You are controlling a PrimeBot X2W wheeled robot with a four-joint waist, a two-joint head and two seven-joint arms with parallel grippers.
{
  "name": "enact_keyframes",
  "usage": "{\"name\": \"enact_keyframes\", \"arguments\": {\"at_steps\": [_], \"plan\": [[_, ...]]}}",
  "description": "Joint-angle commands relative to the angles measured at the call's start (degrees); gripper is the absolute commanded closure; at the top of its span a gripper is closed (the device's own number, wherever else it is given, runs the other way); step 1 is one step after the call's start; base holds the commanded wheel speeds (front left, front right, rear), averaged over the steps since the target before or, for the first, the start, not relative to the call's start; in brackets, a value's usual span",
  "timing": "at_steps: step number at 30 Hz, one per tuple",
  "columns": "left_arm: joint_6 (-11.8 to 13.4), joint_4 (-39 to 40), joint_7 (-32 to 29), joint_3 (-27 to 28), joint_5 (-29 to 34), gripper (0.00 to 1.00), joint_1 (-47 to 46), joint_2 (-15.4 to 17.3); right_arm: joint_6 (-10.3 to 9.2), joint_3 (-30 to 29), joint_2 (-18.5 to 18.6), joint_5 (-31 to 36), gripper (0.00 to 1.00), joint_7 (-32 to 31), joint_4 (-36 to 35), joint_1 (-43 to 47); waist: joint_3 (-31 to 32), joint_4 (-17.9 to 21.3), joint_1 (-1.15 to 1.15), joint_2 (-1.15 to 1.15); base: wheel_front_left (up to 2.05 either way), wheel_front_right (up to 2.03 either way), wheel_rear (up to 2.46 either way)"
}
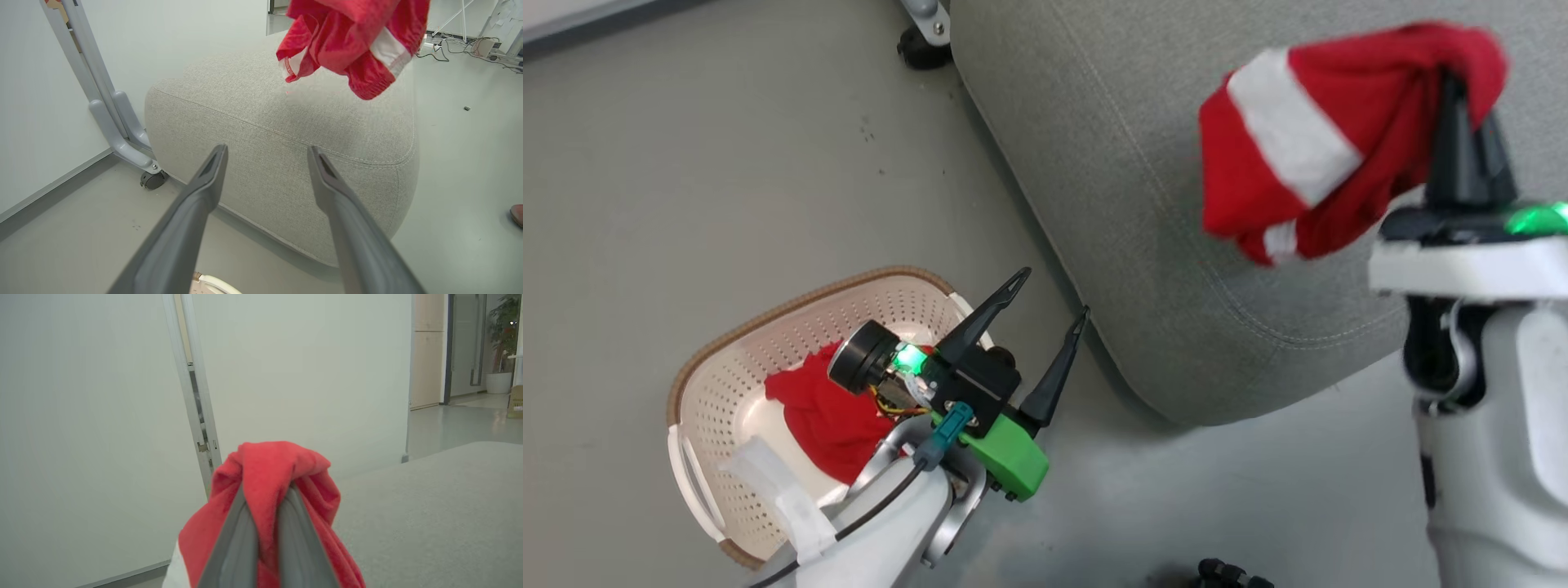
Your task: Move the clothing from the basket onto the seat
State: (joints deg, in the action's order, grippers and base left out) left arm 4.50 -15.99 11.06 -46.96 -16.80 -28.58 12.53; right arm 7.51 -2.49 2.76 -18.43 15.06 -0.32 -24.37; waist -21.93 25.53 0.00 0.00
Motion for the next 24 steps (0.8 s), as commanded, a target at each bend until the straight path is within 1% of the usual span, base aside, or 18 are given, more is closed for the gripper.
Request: {"name": "enact_keyframes", "arguments": {"at_steps": [1, 2, 4, 5, 7, 8, 11, 13, 16, 18, 21, 24], "plan": [[-0.5, 0.6, -0.4, -0.2, 0.6, 0.0, -1.5, 0.2, -0.03, -1.6, 0.2, 1.7, 1.0, 0.2, 0.4, -3.4, -7.5, -3.4, 0.0, 0.0, 0.0, 0.0, 0.0], [-0.4, 1.1, -0.7, -0.1, 0.6, 0.0, -2.1, 0.1, -0.02, -3.3, 0.1, 2.8, 1.0, 0.2, 0.8, -6.6, -9.2, -4.2, 0.0, 0.0, 0.0, 0.0, 0.0], [0.3, 1.8, -1.0, 0.4, 0.9, 0.0, -3.1, 0.4, -0.02, -6.1, 1.8, 5.0, 1.0, 0.2, 2.0, -11.9, -12.3, -5.7, 0.0, 0.0, 0.0, 0.0, 0.0], [0.5, 2.2, -1.1, 0.5, 1.1, 0.0, -3.6, 0.4, -0.03, -7.8, 3.1, 6.0, 1.0, 0.2, 2.9, -14.9, -14.0, -6.7, 0.0, 0.0, 0.0, 0.0, 0.0], [0.7, 2.7, -1.1, 0.7, 1.3, 0.0, -4.6, 0.2, -0.04, -9.6, 6.7, 8.8, 1.0, 0.2, 5.0, -19.3, -16.5, -8.6, 0.0, 0.0, 0.0, 0.0, 0.0], [0.8, 2.7, -0.9, 0.8, 1.4, 0.0, -4.9, 0.3, -0.05, -10.4, 7.7, 9.6, 1.0, 0.2, 6.2, -21.1, -17.3, -9.3, 0.0, 0.0, 0.0, 0.0, 0.0], [0.7, 3.1, -0.5, 0.7, 1.7, 0.0, -6.1, 0.1, -0.06, -12.4, 12.5, 13.3, 1.0, 0.2, 10.6, -25.4, -19.8, -11.7, 0.0, 0.0, 0.0, 0.0, 0.0], [0.7, 3.1, -0.3, 0.6, 1.9, 0.0, -6.7, 0.1, -0.05, -13.9, 13.8, 14.0, 1.0, 0.2, 14.2, -27.1, -20.8, -12.7, 0.0, 0.0, 0.0, 0.0, 0.0], [0.7, 2.9, 0.2, 0.5, 1.9, 0.0, -7.4, -0.1, -0.05, -16.3, 14.5, 14.0, 1.0, 0.2, 19.7, -28.1, -21.6, -14.0, 0.0, 0.0, 0.0, 0.0, 0.0], [0.7, 2.6, 0.4, 0.4, 1.8, 0.0, -7.7, -0.3, -0.05, -17.7, 14.3, 13.7, 1.0, 0.2, 23.3, -28.3, -21.8, -14.4, 0.0, 0.0, 0.0, 0.0, 0.0], [0.9, 2.1, 0.7, 0.3, 1.7, 0.0, -7.8, -0.6, -0.05, -20.7, 12.8, 13.0, 1.0, 0.2, 27.3, -27.3, -21.7, -14.6, 0.0, 0.0, 0.0, 0.0, 0.0], [0.9, 1.5, 1.0, 0.2, 1.2, 0.0, -7.3, -0.8, -0.05, -22.4, 11.1, 13.6, 1.0, 0.2, 29.1, -24.9, -20.8, -14.4, 0.0, 0.0, 0.0, 0.0, 0.0]]}}
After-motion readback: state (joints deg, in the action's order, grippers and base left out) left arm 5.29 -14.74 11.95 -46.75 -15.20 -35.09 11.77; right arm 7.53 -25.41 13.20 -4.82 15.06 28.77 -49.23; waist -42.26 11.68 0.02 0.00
